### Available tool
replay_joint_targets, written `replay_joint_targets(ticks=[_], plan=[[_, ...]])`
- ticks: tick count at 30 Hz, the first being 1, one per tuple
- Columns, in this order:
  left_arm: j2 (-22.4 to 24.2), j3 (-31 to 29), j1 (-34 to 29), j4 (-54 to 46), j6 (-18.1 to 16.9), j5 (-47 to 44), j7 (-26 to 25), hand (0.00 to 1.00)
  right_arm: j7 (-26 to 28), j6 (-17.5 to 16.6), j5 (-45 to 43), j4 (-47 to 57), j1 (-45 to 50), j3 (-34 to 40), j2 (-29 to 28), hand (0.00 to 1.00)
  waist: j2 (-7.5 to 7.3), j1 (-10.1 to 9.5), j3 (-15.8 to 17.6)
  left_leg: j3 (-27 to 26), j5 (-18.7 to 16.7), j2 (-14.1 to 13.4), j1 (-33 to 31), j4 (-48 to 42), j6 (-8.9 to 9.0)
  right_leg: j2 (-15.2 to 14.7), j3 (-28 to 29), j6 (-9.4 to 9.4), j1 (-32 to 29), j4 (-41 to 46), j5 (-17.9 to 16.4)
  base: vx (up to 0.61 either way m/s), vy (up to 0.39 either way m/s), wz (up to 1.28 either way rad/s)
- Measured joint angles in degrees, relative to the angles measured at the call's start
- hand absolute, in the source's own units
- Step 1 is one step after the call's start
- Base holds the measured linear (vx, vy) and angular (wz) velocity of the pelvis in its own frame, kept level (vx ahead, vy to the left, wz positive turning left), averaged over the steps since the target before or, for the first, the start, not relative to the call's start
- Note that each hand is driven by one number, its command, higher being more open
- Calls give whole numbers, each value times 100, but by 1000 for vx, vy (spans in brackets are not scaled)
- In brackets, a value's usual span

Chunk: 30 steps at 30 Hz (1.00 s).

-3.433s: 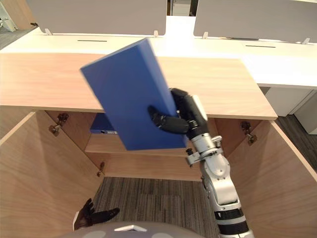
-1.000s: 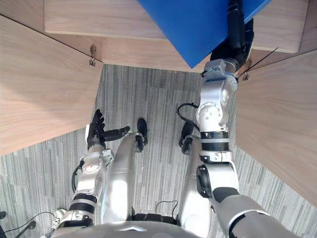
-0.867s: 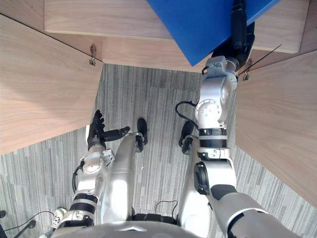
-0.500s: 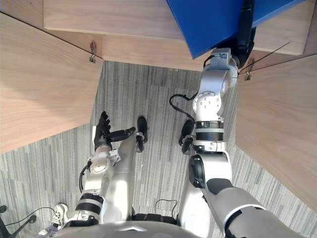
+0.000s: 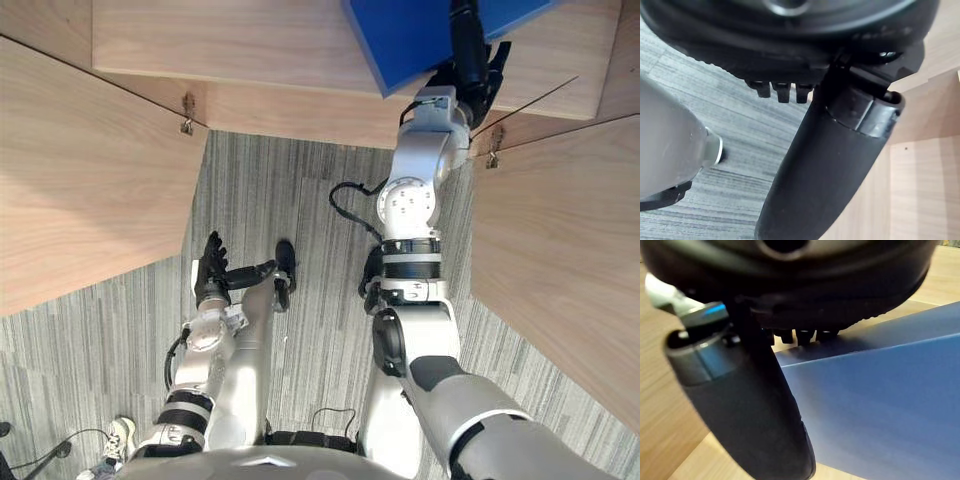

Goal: Walk over to the cabinet, pick up the folder, carry it to the office cabinet, place the folder inside the office cabinet, then close the office cabinet door

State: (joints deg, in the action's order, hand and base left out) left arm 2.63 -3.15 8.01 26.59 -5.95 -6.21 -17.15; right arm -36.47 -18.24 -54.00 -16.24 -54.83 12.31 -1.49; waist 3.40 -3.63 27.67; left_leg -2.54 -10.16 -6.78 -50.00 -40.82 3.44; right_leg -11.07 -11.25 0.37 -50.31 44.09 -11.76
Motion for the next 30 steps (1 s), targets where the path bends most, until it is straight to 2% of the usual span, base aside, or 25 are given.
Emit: replay_joint_targets(ticks=[2,5,7,12,22,30], plan=[[-1,42,2,50,34,0,1,100,40,21,1,0,68,-408,-113,100,-40,29,-24,-20,3,-5,149,87,-5,14,8,10,142,-106,15,22,25,-5],[-11,55,2,62,40,0,0,100,152,108,0,-1,159,-664,-375,100,-143,13,-109,-41,7,-5,177,143,-7,19,7,7,157,-143,17,0,0,0],[-8,75,2,64,49,-4,2,100,236,180,0,-39,232,-726,-516,100,-150,4,-113,-50,10,-4,200,146,-8,16,3,5,192,-152,19,16,7,1],[-44,56,6,127,102,-9,-15,100,265,327,-1,-174,518,-982,-504,100,-147,-85,-135,-107,14,-2,328,190,-15,2,6,11,321,-204,27,0,0,0],[-53,55,3,245,154,-52,-17,100,536,392,-3,-214,915,-1141,-488,100,-147,-96,-241,-126,37,4,375,263,-17,0,6,2,347,-245,46,0,0,0],[-51,11,2,297,154,-54,-14,100,1028,472,-12,-216,1546,-1402,-214,100,-150,-94,-284,-123,35,-10,507,317,-18,31,-18,28,531,-394,94,0,0,0]])
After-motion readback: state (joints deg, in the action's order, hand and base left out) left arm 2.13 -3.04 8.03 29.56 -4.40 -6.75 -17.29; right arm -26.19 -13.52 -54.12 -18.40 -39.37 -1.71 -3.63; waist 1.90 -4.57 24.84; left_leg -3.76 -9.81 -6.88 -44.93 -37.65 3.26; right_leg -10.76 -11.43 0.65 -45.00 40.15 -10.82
